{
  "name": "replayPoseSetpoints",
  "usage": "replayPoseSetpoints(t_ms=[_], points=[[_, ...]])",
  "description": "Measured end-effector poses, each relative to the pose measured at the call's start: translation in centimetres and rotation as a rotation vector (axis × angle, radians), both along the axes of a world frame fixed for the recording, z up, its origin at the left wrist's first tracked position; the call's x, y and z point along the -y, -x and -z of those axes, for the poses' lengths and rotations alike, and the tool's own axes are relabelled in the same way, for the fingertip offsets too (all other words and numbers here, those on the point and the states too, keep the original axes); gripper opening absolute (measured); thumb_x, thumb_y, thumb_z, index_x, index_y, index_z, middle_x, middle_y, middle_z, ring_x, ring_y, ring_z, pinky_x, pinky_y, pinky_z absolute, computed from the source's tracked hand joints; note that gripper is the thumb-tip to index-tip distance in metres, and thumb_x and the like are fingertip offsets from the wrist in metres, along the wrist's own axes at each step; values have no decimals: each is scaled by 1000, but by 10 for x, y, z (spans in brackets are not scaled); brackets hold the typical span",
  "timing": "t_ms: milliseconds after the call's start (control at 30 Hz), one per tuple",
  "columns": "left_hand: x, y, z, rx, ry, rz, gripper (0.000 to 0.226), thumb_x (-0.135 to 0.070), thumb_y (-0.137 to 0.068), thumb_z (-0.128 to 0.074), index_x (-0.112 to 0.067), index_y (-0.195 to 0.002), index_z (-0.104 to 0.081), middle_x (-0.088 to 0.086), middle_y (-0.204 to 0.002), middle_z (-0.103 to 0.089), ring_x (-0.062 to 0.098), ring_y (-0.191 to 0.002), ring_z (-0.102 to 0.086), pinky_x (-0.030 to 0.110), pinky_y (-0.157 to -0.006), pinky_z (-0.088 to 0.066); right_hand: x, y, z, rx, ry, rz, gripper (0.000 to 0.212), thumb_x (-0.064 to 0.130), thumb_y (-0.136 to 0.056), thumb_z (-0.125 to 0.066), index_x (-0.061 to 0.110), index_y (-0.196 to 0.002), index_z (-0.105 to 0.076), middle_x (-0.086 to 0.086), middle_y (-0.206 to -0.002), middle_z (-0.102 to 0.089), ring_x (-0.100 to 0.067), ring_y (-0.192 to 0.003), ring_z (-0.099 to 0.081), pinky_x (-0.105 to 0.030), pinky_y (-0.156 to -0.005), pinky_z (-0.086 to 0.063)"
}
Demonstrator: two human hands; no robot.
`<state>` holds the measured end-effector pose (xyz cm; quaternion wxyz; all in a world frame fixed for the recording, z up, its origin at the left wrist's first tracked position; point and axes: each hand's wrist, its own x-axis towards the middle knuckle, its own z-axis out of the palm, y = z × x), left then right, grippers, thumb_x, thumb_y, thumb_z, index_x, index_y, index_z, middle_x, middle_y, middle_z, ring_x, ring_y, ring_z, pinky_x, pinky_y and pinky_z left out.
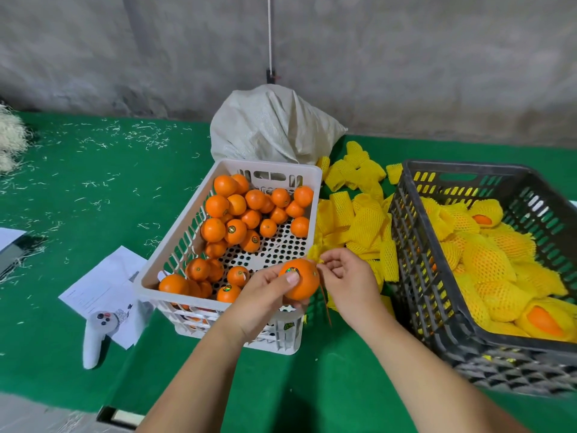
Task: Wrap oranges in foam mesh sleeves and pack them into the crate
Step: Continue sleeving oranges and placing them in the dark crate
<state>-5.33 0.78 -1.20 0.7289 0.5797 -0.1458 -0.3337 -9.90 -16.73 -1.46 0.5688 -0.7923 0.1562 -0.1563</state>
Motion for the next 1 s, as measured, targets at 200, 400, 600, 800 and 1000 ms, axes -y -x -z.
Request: replayPoseSetpoints(t_ms=[200, 400, 600, 800, 1000], points=[[9, 5, 1, 114, -25, -128, 46, -47, -80, -83, -41, -123, -67, 11, -111, -66, 17, -83, -68, 33, -76, -59, 4, 14, -10, 123, -2, 92, 19, 12, -94, -61, 31, -94, -59, 13, -80, -64, -1, -68, -57, -15, -57, -42], [12, 9, 1, 208, -65, -50, 87, -16, -93, -75, -57, -150, -24, 5, -133, -52, 22, -88, -64, 42, -80, -52, -10, 21, -13, 157, 264, -17, 28, 8, -95, -61, 29, -111, -69, 18, -105, -61, 2, -97, -60, -8, -75, -46], [7, 6, 3, 325, -93, -16, 66, -10, -90, -75, -47, -139, -53, 11, -134, -47, 9, -90, -67, 31, -75, -57, -3, 17, -16, 110, 408, -80, 20, 10, -93, -63, 22, -106, -72, 9, -102, -60, 1, -88, -56, -7, -71, -40], [20, 8, 10, 230, -83, -317, 42, -33, -87, -78, -49, -122, -62, 6, -98, -74, 16, -81, -72, 25, -67, -59, -3, 23, -25, 147, 520, -144, 13, 18, -88, -57, 18, -97, -65, 10, -94, -53, -3, -75, -50, -13, -60, -35], [18, 7, 7, 135, -32, -166, 38, -41, -95, -61, -45, -133, -60, 5, -112, -71, 17, -99, -69, 30, -82, -60, -9, 19, -24, 156, 425, -198, 29, 24, -93, -66, 28, -119, -56, 15, -117, -44, -1, -110, -49, -8, -84, -43]])
